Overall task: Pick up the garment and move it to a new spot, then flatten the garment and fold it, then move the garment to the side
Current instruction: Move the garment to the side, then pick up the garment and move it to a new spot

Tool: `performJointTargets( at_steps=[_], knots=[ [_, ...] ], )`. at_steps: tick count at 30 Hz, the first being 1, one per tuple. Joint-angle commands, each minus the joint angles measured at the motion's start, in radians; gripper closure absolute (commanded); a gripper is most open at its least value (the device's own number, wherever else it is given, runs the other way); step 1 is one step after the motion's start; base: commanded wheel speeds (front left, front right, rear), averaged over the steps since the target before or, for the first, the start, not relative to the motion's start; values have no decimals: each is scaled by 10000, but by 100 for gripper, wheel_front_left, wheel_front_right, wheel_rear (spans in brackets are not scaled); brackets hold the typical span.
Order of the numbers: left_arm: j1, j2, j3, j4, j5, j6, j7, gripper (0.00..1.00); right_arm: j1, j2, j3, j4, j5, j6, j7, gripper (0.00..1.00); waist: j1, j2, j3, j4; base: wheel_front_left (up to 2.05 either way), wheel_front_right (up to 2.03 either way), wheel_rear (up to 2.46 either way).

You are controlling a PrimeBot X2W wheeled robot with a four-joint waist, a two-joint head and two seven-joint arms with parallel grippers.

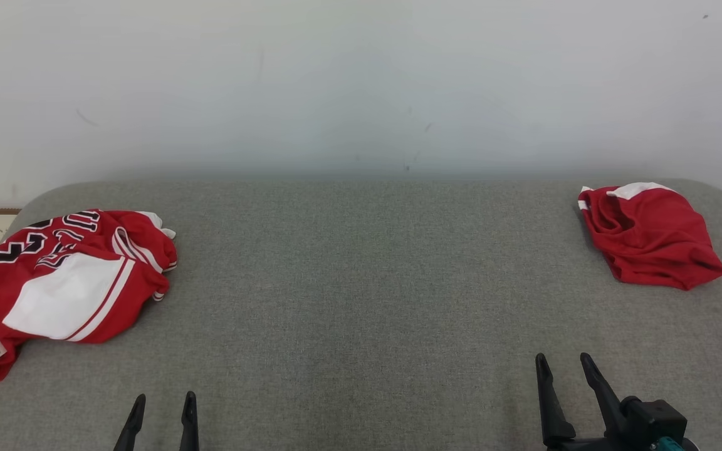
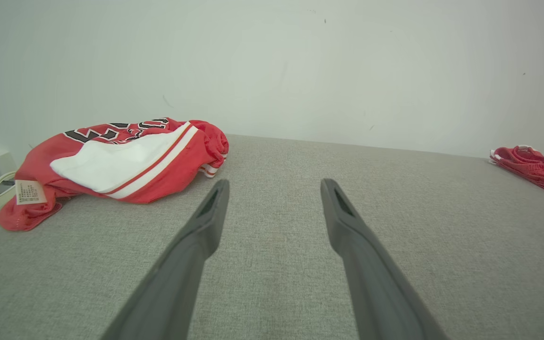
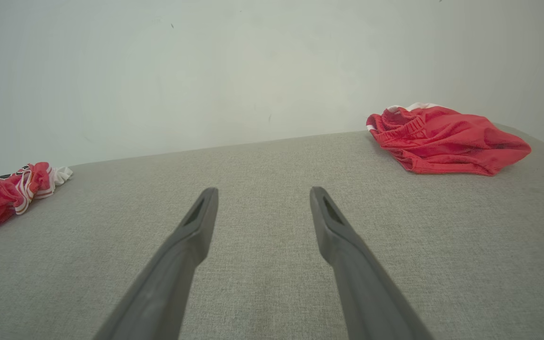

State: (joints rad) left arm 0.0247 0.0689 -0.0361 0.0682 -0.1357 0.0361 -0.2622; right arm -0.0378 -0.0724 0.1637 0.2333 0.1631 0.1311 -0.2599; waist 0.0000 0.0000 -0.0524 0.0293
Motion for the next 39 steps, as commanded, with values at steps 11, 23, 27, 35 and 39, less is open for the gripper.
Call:
performJointTargets(
  at_steps=[11,23,27,35,39],
  knots=[
    [64,157,37,131,127,-166,-35,0,287,153,-117,-259,-254,-7,40,0,0,0,-27,15,0,0,0],
    [109,163,96,138,159,-28,-35,0,326,209,-197,-288,-336,-7,59,0,0,0,-9,40,0,0,0],
    [112,168,106,138,155,-8,-35,0,358,213,-207,-292,-351,-7,60,0,0,0,12,69,0,0,0],
    [55,200,156,167,148,50,-35,0,420,223,-225,-297,-346,-7,96,0,0,0,50,295,0,0,0],
    [20,208,156,182,151,72,-35,0,433,224,-212,-231,-245,-7,90,0,0,0,65,650,0,0,0]
  ],
)
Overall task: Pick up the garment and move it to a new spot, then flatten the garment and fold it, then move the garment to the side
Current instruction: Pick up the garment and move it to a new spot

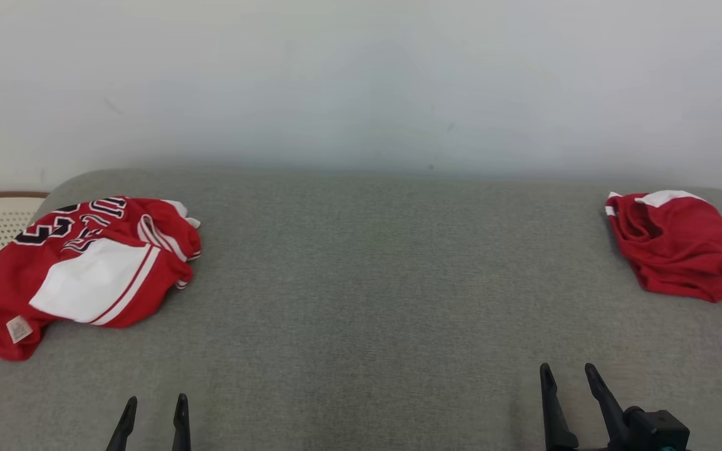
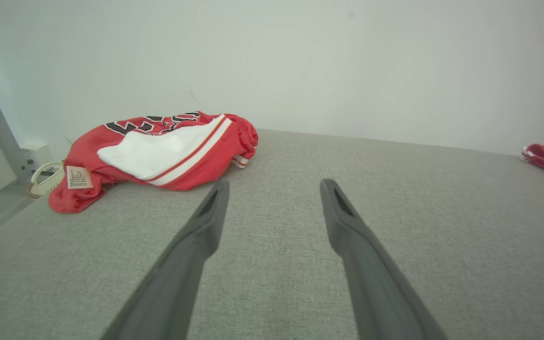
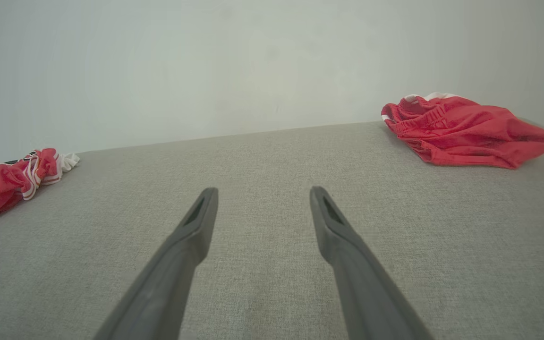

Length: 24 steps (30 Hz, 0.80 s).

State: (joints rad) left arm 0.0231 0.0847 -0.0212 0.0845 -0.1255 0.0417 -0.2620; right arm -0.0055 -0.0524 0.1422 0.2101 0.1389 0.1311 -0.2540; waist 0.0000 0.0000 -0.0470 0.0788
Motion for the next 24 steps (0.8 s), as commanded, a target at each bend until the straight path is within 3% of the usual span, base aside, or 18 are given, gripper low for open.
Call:
performJointTargets(
  at_steps=[1,24],
  knots=[
    [35,57,14,25,45,25,-39,0,117,26,23,13,-7,-7,32,0,0,0,11,255,0,0,0],
    [292,408,253,-110,-44,384,123,0,43,27,426,275,448,-7,-78,0,0,0,-144,3162,0,0,0]
  ],
)
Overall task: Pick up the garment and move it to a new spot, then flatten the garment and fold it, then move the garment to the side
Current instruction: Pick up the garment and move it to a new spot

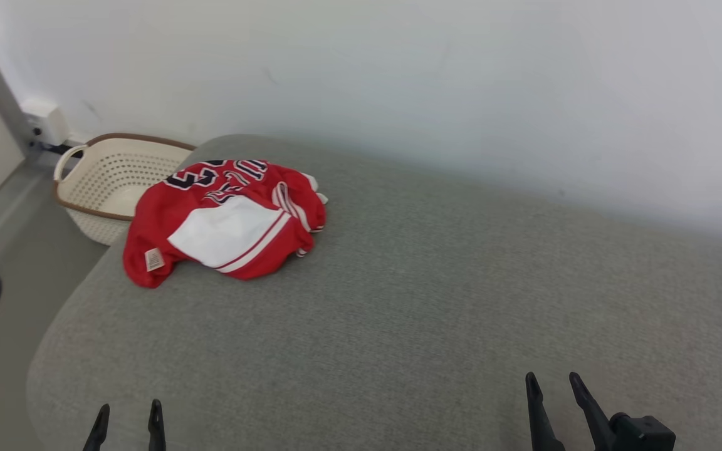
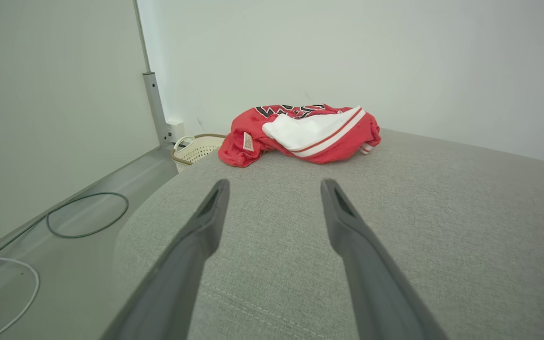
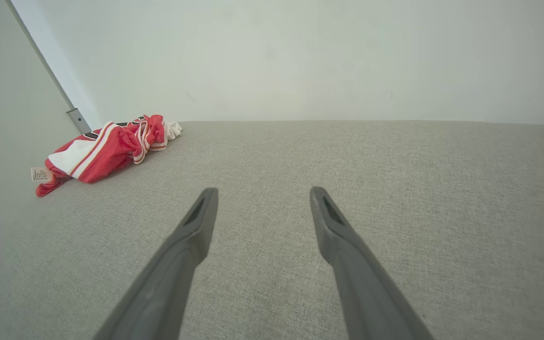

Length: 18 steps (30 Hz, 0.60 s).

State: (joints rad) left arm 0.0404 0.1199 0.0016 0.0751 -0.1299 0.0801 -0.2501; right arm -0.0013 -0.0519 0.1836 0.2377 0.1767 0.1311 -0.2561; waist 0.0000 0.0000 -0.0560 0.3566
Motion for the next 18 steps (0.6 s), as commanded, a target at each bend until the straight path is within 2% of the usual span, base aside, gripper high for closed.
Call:
performJointTargets(
  at_steps=[1,11,18],
  knots=[
    [122,69,32,-33,-4,12,19,0,-15,22,40,-1,91,-7,-62,0,0,0,-60,484,0,0,0],
    [186,208,18,-150,-73,80,121,0,-92,20,140,127,221,-7,-92,0,0,0,-59,1239,0,0,0],
    [205,242,55,-230,-117,179,132,0,-204,19,250,199,255,-7,-101,0,0,0,-19,1307,0,0,0]
  ],
)
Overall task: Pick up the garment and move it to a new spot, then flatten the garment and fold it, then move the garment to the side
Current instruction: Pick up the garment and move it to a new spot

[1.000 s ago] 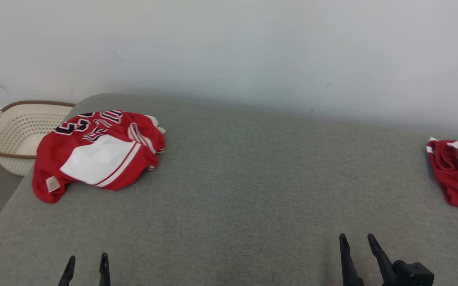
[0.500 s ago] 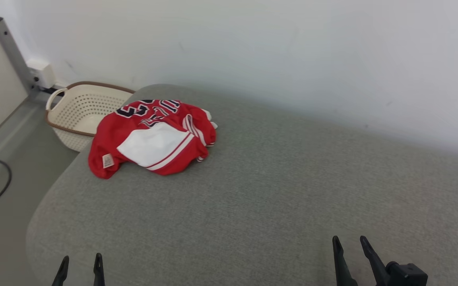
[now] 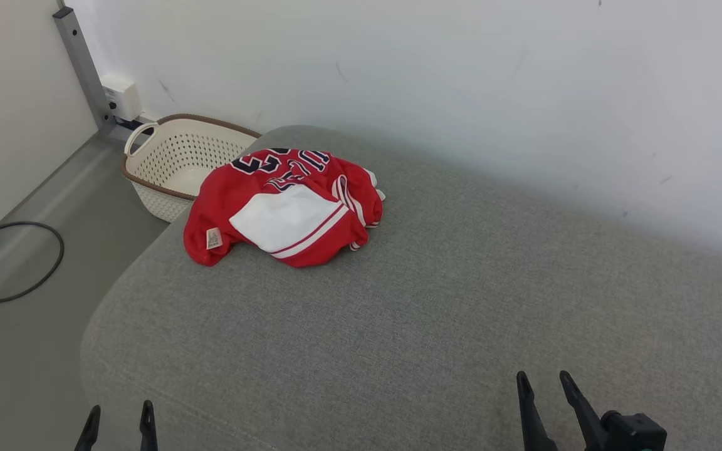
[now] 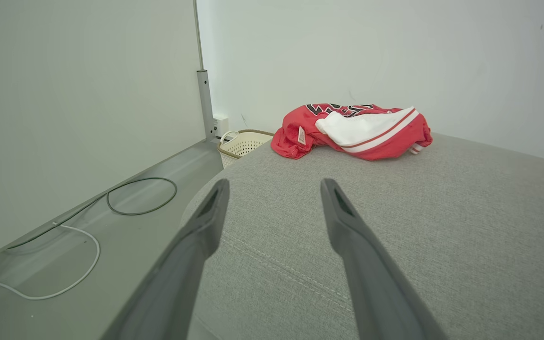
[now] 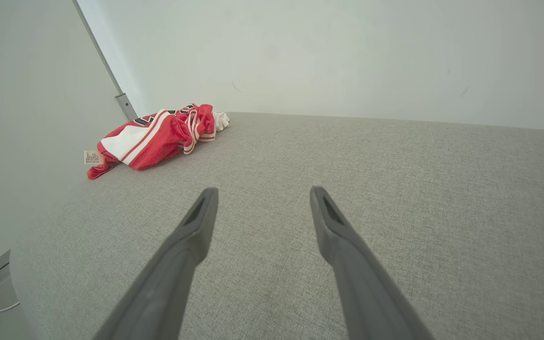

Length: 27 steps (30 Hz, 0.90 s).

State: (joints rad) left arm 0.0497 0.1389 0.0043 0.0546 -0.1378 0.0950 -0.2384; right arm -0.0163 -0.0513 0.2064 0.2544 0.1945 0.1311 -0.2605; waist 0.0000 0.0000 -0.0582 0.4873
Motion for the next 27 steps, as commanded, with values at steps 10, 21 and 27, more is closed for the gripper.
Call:
performJointTargets(
  at_steps=[10,21,27],
  knots=[
    [-35,11,23,-64,-245,102,-27,0,-89,13,59,65,92,-7,-58,0,0,0,-8,-97,0,0,0],
    [-1743,333,-149,-304,-385,-317,67,0,-331,9,199,14,11,-7,-59,0,0,0,287,-775,0,0,0],
    [-3655,762,-19,-220,-640,-669,290,0,-594,7,277,-53,-66,-7,-40,0,0,0,703,-1581,0,0,0]
  ],
)
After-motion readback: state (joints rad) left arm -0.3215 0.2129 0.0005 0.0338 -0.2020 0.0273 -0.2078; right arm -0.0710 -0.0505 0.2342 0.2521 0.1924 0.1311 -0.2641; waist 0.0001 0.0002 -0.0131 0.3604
